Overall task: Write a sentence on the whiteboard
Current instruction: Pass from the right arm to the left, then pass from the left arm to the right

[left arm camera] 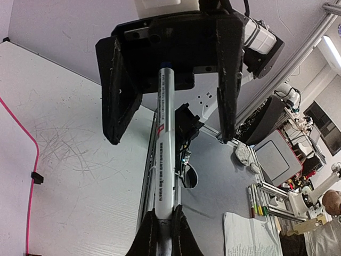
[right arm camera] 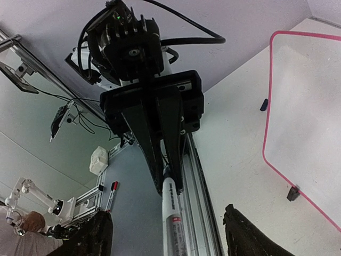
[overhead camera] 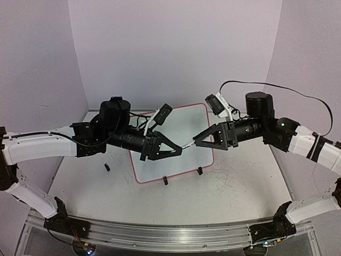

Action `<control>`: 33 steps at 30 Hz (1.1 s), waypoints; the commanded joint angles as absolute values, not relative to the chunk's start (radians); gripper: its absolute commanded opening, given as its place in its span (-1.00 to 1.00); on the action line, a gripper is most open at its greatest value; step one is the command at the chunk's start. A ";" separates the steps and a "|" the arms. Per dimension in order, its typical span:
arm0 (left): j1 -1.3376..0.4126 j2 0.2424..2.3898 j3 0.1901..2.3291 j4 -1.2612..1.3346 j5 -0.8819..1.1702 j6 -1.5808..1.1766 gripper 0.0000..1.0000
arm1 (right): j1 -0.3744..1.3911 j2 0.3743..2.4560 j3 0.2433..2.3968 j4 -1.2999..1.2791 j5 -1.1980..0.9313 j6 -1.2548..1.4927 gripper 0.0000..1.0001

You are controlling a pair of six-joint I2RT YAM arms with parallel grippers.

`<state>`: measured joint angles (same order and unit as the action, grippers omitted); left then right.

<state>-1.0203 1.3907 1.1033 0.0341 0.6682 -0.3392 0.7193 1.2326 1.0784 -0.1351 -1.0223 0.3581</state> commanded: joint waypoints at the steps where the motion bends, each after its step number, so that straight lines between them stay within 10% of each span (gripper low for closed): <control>1: -1.020 1.401 1.173 -0.013 0.709 -0.303 -1.00 | 0.726 1.288 1.147 -0.226 -1.117 0.310 0.26; 22: -1.022 1.439 1.182 -0.037 0.766 -0.310 -1.00 | 0.756 1.383 1.202 -0.240 -1.197 0.287 -0.53; 33: -1.022 1.430 1.176 -0.041 0.735 -0.315 -1.00 | 0.782 1.425 1.218 -0.247 -1.163 0.280 -0.64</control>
